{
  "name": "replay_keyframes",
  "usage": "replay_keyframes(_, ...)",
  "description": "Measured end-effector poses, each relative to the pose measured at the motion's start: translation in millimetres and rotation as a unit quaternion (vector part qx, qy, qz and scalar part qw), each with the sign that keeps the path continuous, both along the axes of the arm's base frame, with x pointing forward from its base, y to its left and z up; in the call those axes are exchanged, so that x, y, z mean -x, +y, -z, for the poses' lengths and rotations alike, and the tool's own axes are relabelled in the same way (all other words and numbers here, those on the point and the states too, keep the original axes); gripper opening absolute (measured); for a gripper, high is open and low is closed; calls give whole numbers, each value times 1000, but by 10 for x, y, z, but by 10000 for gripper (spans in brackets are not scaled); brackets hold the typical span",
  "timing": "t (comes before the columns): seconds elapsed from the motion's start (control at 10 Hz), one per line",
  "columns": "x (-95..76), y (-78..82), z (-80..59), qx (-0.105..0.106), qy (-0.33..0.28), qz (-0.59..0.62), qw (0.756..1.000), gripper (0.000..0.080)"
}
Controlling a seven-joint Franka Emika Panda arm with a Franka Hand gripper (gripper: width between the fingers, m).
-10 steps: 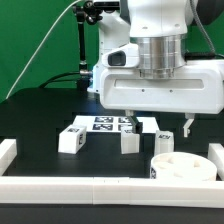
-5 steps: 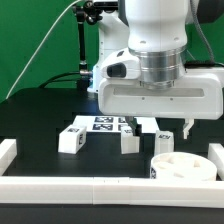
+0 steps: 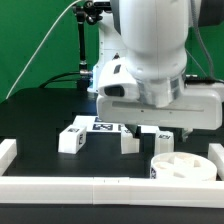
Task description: Assemble stool
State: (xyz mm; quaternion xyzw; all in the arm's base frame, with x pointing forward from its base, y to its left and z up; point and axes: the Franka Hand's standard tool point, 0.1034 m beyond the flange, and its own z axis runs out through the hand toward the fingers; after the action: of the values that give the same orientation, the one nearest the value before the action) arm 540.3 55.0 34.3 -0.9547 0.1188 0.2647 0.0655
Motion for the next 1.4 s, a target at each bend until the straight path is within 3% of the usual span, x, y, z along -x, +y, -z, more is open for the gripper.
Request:
replay_keyframes(0.3,47,-11,39,-22,90,-13,996,649)
replay_keyframes(0.5,176,-19,70,-36,165,-23,985,649)
replay_keyframes(0.7,141,12,131,-49,212,-33,975,649)
replay_keyframes(0.8,59,54,164,-46,189,-34,980,649)
replay_keyframes(1.4,183,18,286,-46,182,-33,982,636)
